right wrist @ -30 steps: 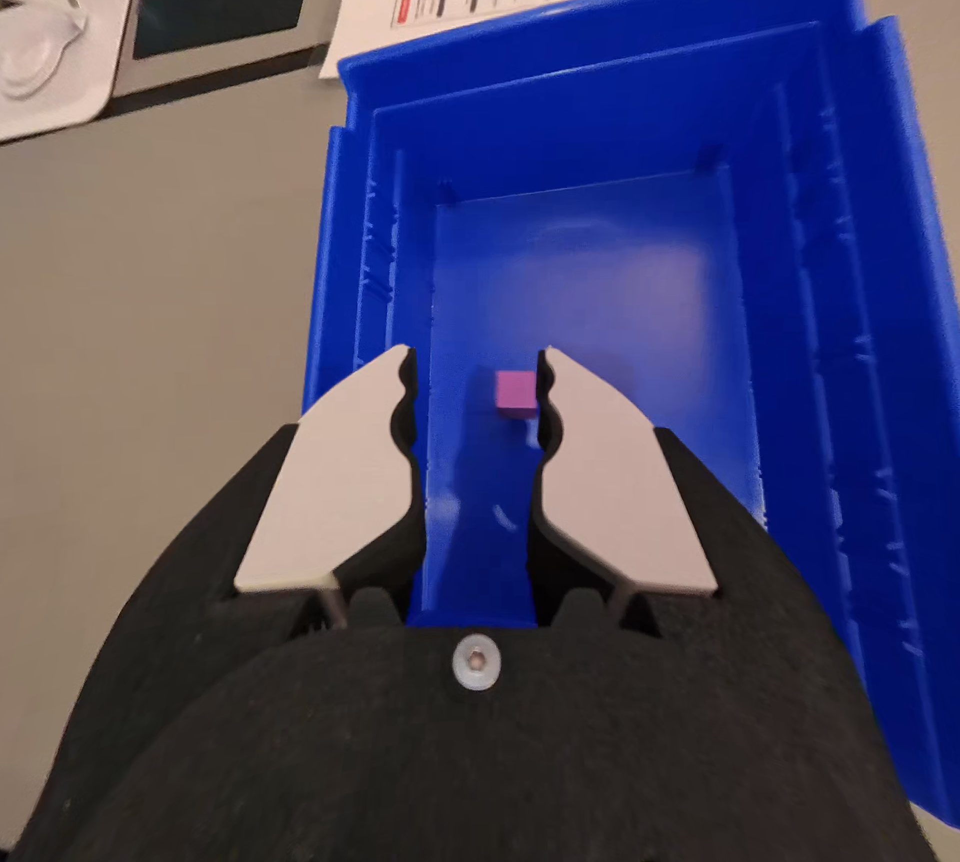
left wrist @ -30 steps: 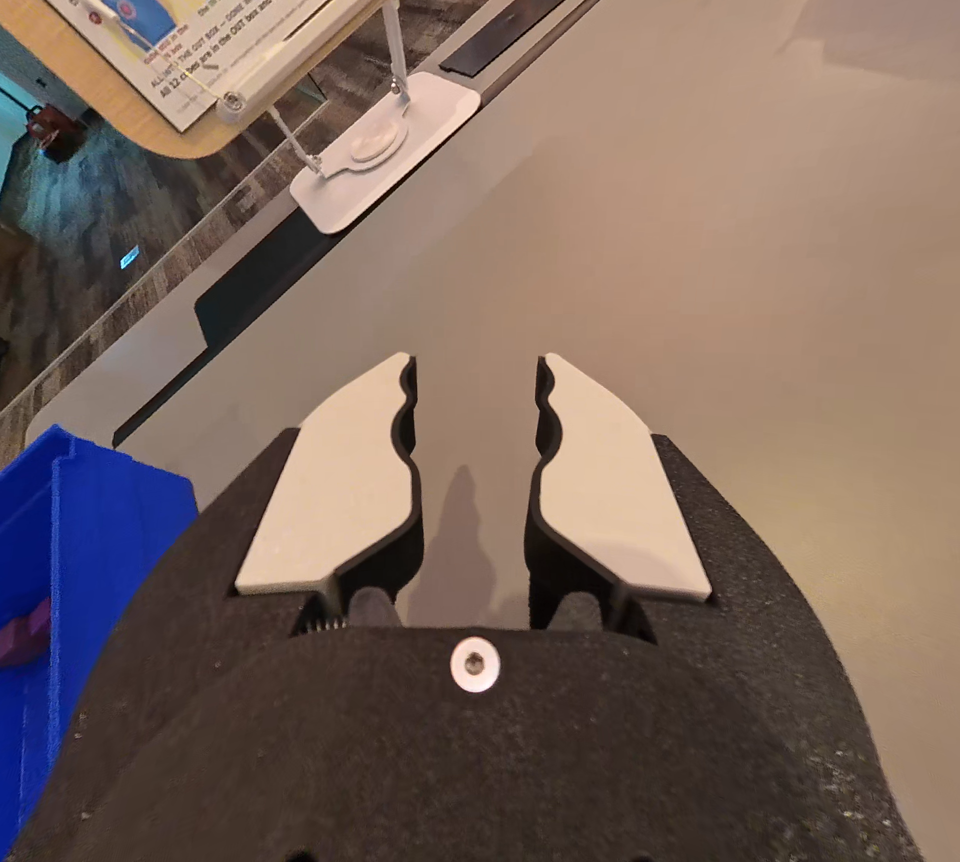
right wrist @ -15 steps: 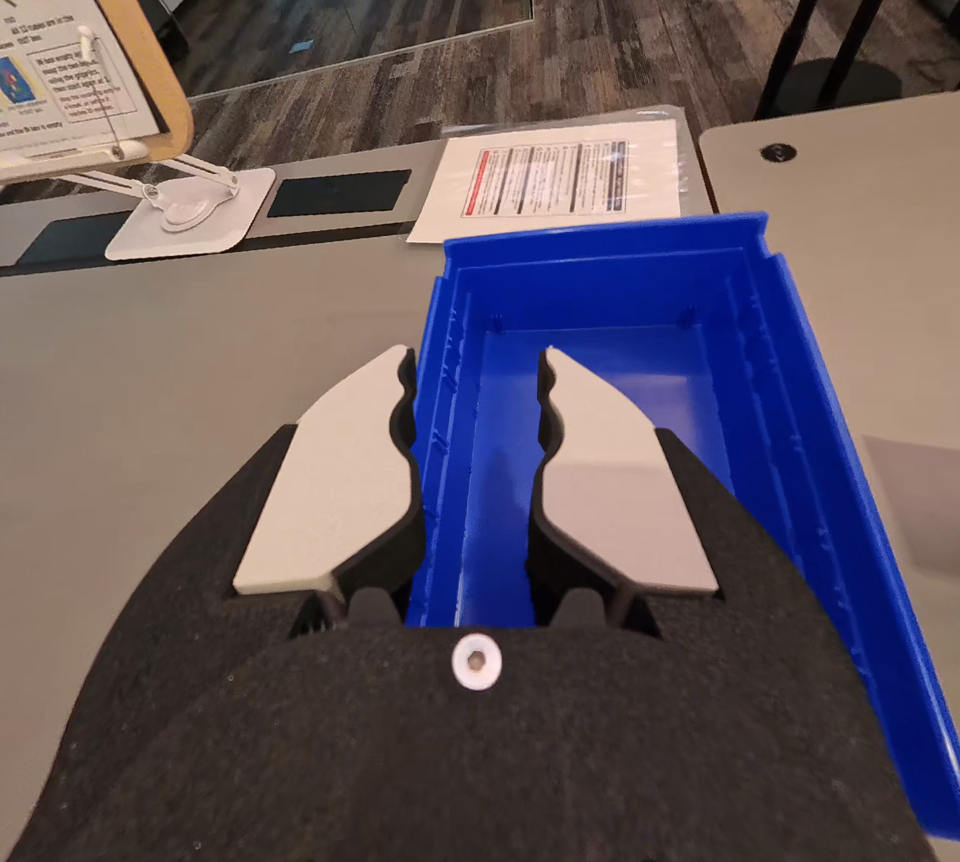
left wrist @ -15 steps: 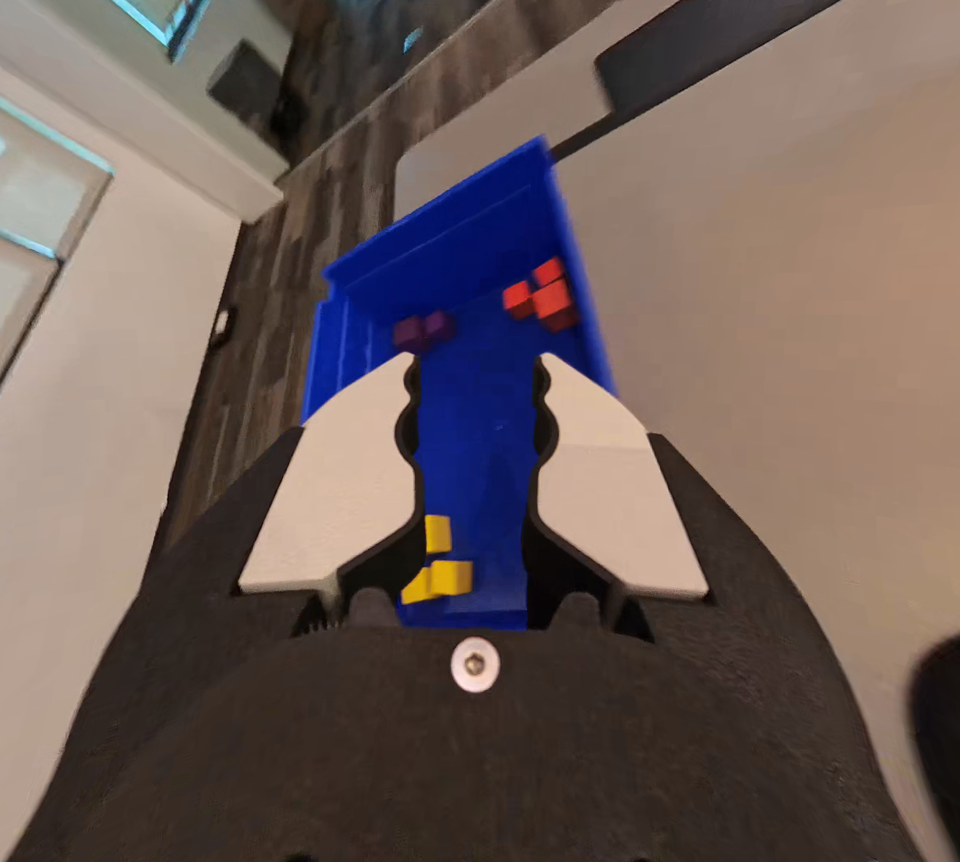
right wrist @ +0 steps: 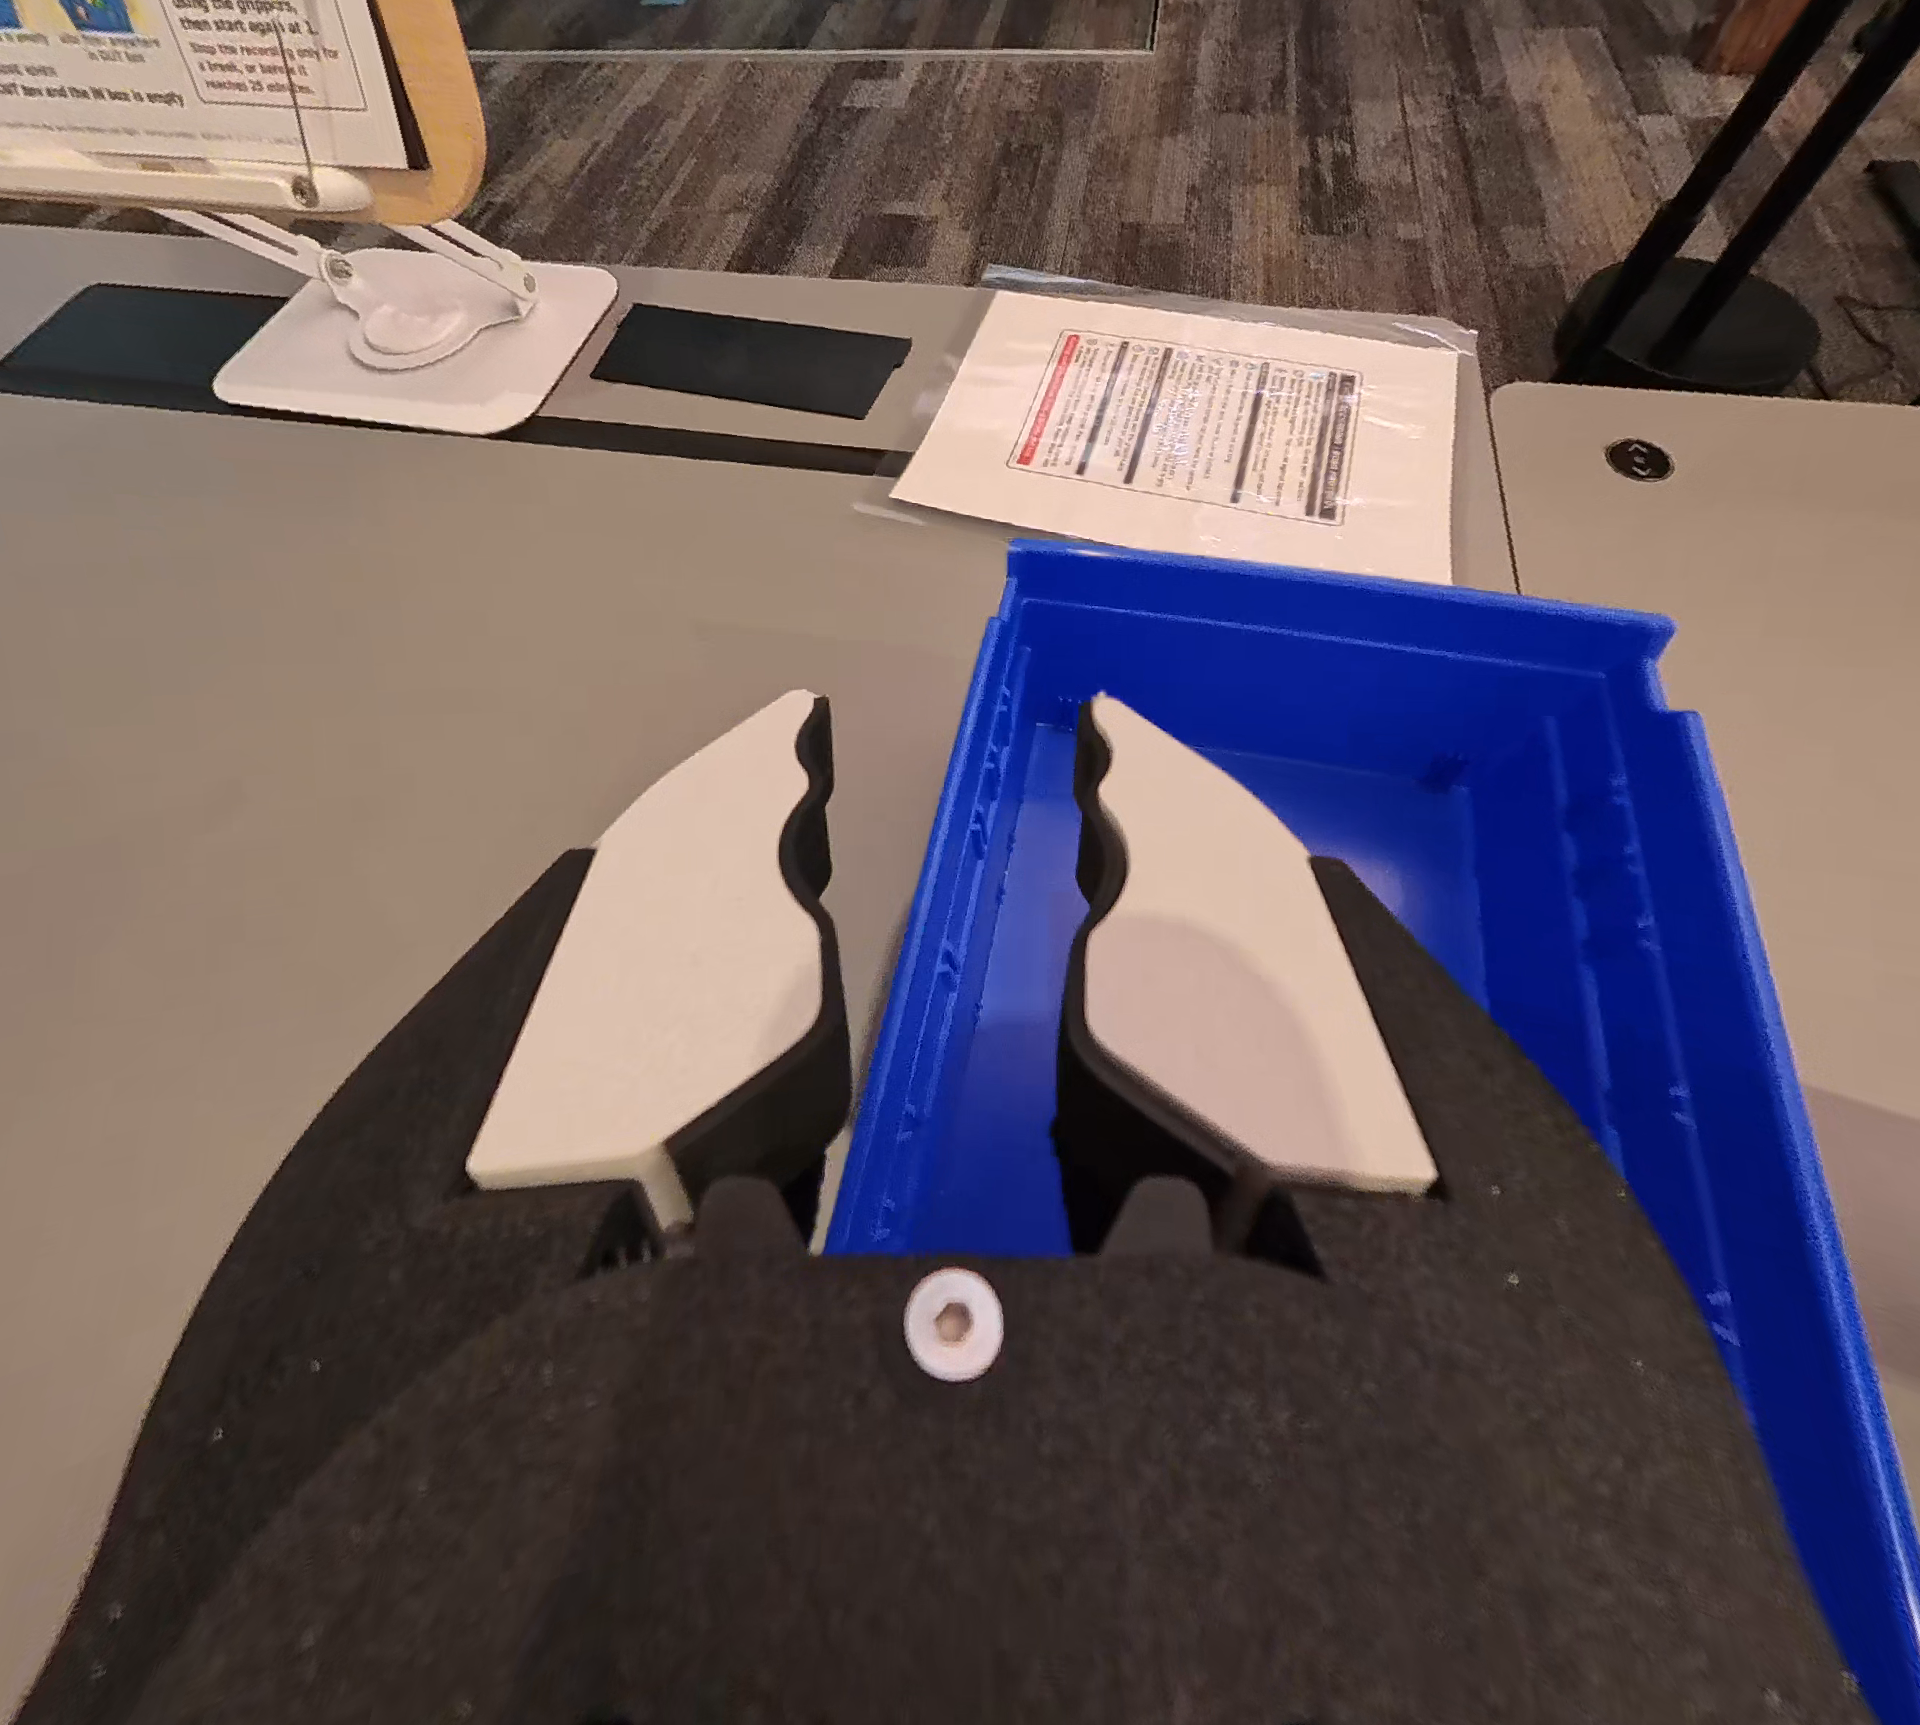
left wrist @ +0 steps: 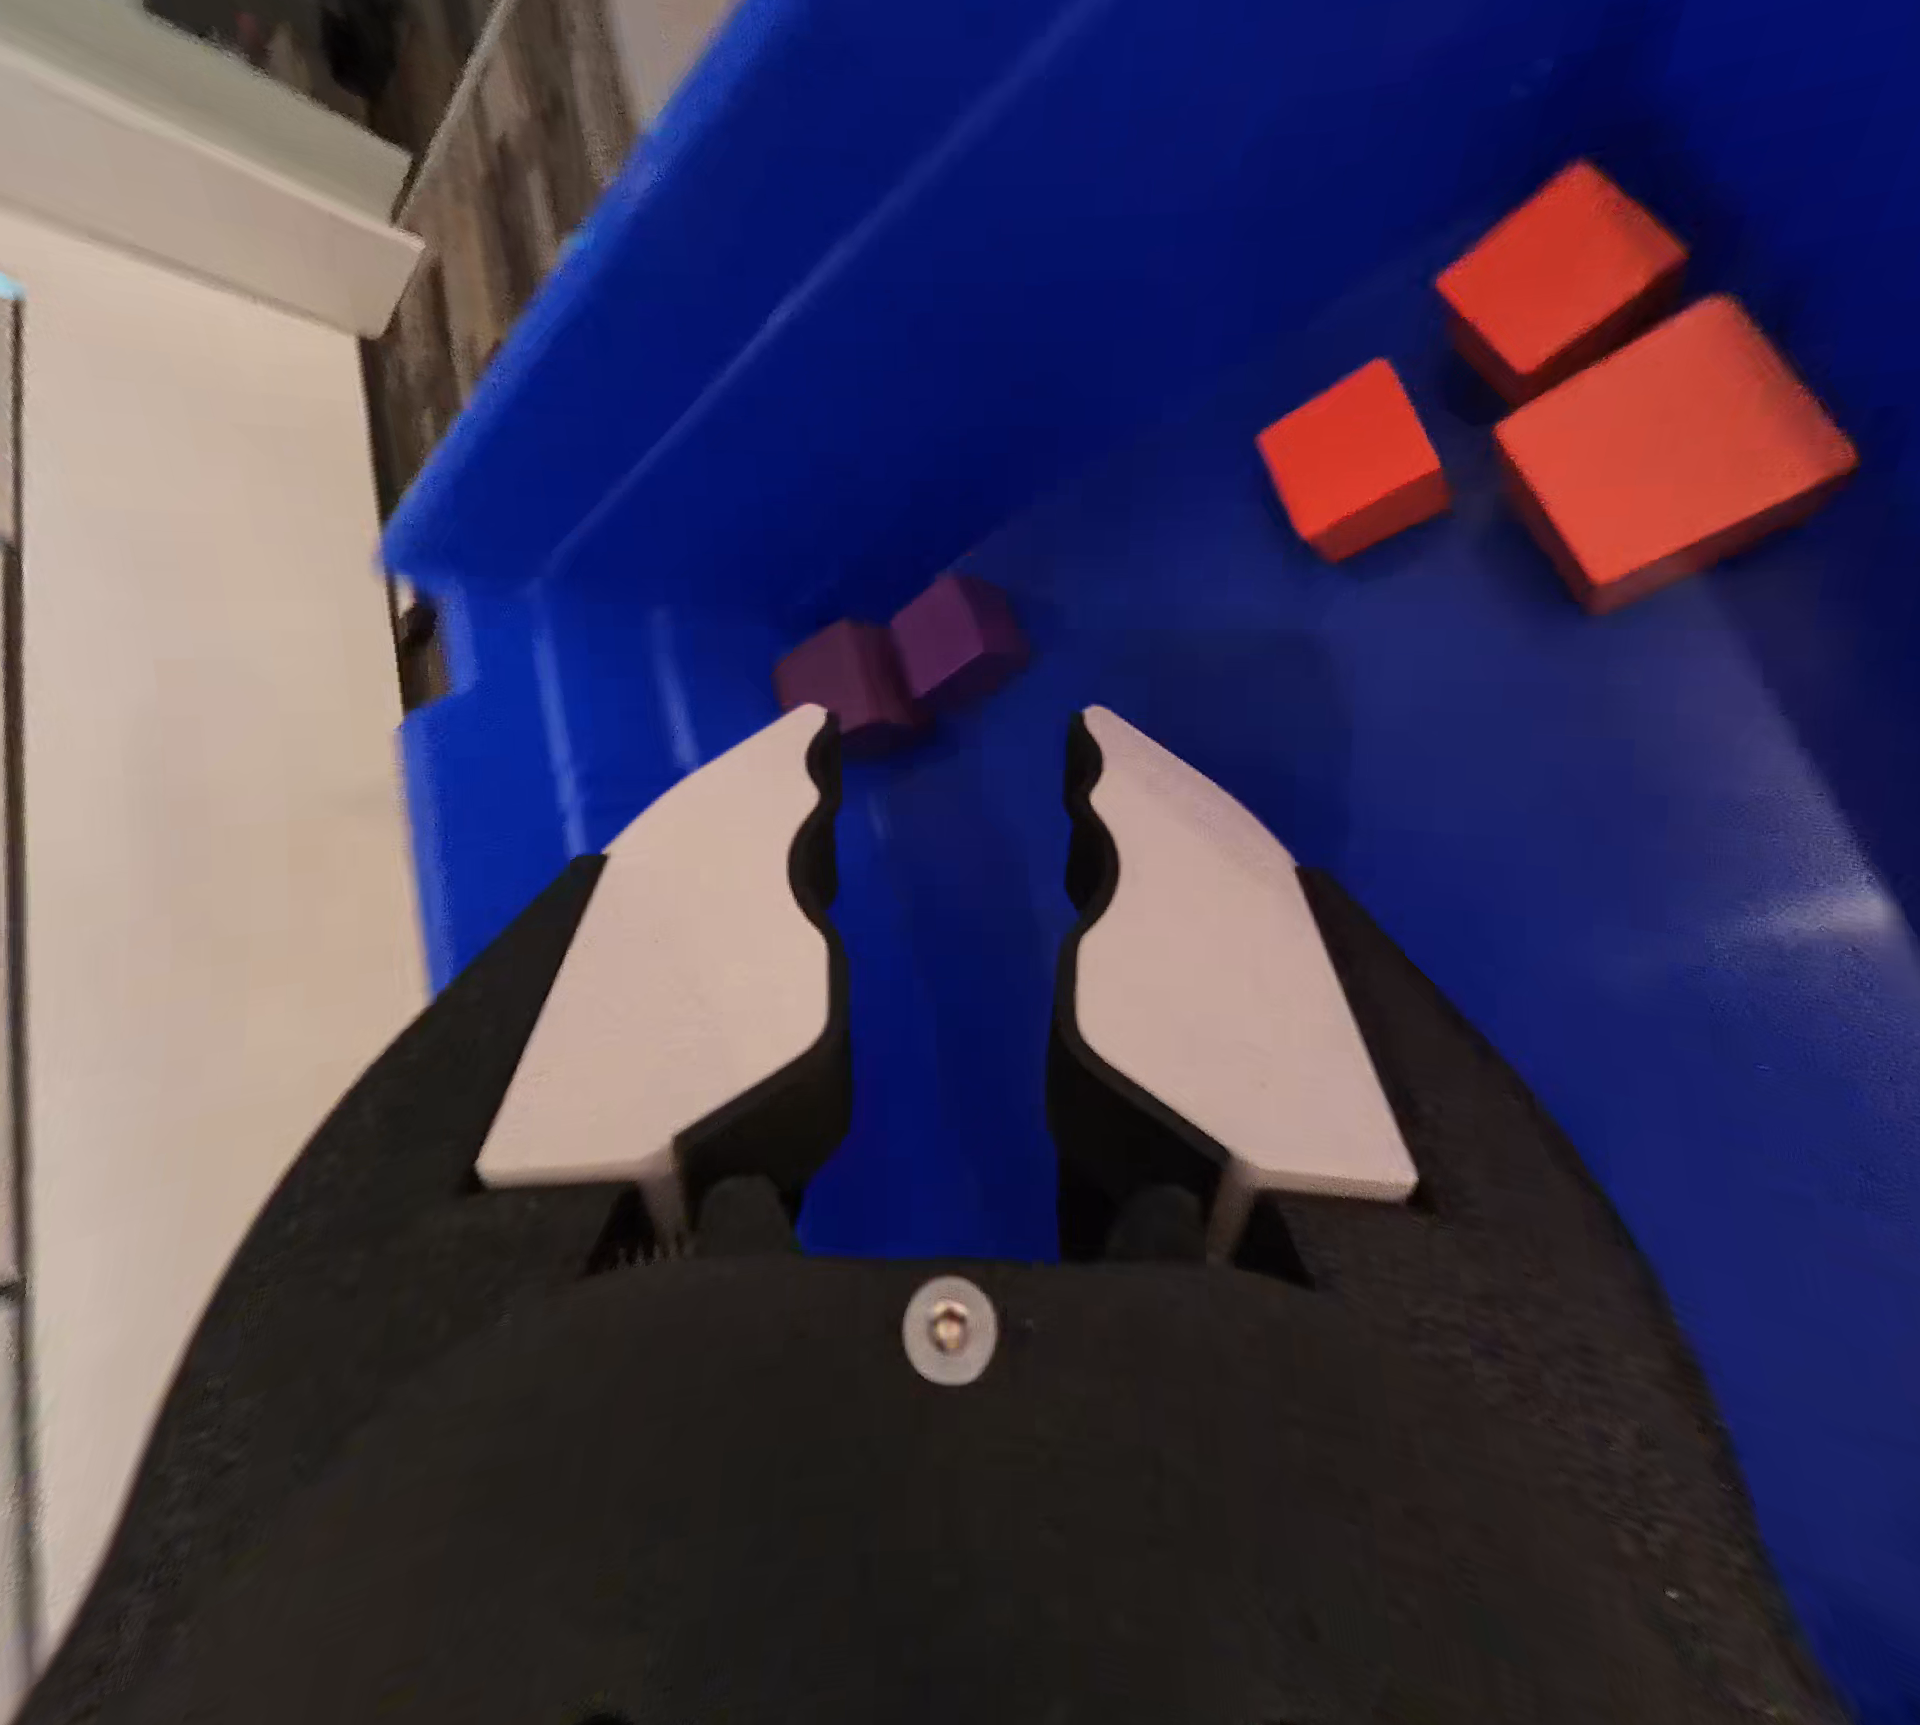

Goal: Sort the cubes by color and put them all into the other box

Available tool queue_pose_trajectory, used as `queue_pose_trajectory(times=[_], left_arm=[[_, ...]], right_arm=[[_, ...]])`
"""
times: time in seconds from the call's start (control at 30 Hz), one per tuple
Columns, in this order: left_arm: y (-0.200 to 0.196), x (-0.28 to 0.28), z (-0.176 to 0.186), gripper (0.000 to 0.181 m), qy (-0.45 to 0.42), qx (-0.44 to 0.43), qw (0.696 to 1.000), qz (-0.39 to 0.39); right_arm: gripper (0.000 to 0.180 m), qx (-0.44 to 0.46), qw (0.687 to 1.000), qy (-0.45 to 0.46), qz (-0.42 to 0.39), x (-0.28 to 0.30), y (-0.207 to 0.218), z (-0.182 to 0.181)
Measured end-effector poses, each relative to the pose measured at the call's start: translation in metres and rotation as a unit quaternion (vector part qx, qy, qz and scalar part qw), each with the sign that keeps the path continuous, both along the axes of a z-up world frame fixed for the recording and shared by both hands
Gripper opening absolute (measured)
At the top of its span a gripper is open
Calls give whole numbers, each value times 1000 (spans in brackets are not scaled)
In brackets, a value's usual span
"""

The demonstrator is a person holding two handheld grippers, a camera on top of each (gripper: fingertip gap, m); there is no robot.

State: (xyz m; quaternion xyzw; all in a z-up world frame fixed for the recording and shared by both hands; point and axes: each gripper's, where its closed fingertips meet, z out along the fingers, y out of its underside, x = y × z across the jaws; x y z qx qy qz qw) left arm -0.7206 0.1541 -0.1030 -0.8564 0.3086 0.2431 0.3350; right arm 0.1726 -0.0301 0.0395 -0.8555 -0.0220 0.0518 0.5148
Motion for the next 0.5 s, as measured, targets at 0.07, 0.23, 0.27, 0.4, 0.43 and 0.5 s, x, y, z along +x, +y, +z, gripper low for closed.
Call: queue_pose_trajectory(times=[0.07, 0.23, 0.27, 0.4, 0.43, 0.5], left_arm=[[9, 1, -12, 44, 35, -33, 998, -27], [28, 7, -16, 44, 6, -68, 996, -57], [30, 8, -17, 44, -2, -76, 995, -65], [28, 5, -25, 35, -38, -135, 988, -68], [28, 4, -26, 35, -49, -143, 986, -66], [28, 4, -27, 33, -68, -151, 985, -57]], right_arm=[[44, -6, 1000, -5, 5, -4, 3, -1], [44, -31, 999, -27, 18, -12, 9, -8], [44, -35, 999, -28, 23, -14, 10, -9], [44, -50, 997, -37, 40, -23, 14, -13], [43, -54, 997, -40, 44, -25, 15, -14], [43, -64, 996, -47, 49, -28, 17, -17]])
